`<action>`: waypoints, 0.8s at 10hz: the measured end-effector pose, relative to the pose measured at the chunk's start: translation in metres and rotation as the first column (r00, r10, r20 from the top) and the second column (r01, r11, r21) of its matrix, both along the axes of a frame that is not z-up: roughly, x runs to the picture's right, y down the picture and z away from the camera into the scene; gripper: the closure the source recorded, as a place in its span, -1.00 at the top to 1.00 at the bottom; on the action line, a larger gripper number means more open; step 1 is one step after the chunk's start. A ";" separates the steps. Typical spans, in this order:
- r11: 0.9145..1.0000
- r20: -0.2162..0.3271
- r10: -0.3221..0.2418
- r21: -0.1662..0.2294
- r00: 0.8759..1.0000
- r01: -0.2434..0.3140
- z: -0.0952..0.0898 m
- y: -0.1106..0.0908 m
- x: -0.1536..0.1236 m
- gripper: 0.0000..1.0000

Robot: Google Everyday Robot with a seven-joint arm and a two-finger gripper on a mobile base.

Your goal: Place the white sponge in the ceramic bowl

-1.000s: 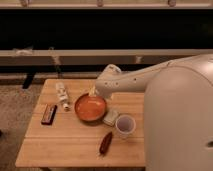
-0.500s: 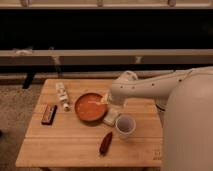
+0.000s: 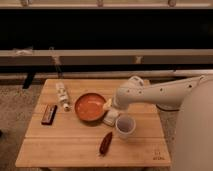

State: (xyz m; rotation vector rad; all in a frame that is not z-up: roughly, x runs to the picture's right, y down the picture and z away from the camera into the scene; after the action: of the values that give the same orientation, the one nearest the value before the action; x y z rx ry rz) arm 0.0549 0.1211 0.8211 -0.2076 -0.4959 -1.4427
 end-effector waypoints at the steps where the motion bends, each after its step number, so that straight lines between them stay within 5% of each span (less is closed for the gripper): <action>1: 1.000 0.024 -0.027 0.001 0.999 0.027 -0.001 0.004 -0.002 0.60; 5: 0.989 0.089 -0.149 -0.015 0.985 0.150 0.001 0.021 -0.011 0.60; 8: 0.969 0.133 -0.240 -0.031 0.962 0.247 0.005 0.034 -0.023 0.60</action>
State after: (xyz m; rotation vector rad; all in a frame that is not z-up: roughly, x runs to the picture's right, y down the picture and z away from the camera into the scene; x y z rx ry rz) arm 0.0323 0.1547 0.8256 -0.2207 -0.6265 -1.6933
